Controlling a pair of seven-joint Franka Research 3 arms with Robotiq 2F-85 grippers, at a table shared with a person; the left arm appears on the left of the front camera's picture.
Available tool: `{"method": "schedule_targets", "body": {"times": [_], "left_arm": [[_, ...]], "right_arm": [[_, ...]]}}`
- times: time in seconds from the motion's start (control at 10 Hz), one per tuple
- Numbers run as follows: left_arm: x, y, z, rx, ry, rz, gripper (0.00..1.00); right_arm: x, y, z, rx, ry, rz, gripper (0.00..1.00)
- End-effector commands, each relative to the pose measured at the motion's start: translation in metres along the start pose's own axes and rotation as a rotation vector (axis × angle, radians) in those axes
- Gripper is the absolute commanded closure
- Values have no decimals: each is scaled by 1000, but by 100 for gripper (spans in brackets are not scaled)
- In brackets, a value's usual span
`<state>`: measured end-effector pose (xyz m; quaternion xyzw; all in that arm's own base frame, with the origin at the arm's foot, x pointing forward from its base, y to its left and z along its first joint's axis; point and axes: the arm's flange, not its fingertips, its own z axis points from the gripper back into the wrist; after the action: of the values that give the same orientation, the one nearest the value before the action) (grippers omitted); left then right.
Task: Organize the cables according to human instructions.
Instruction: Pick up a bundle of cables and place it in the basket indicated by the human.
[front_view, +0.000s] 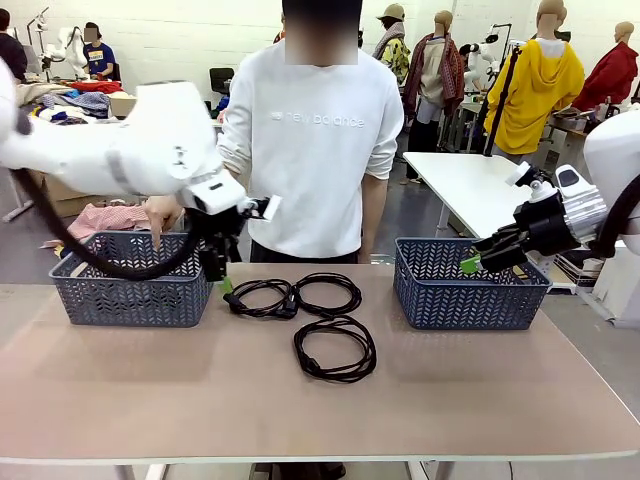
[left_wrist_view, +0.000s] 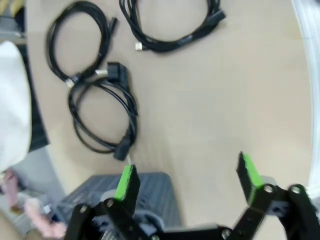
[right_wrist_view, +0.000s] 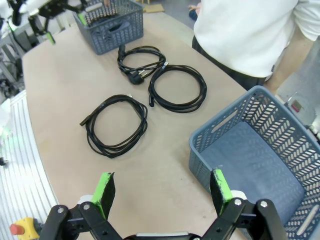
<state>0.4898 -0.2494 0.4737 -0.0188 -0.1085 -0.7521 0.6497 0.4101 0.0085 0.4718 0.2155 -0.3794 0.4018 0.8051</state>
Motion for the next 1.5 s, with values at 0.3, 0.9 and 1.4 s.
{"method": "schedule_targets", "body": {"times": [0.3,0.9,1.4], "left_arm": [[39,63,-44,-31,173,113,0],[36,61,-54,-22,157,104,0],[35,67,-64,-19,150,104,0]], "right_arm": [[1,-4,-3,4,-34,18,0],[1,-4,-3,4,-34,18,0],[1,-4,-3,4,-34,18,0]]}}
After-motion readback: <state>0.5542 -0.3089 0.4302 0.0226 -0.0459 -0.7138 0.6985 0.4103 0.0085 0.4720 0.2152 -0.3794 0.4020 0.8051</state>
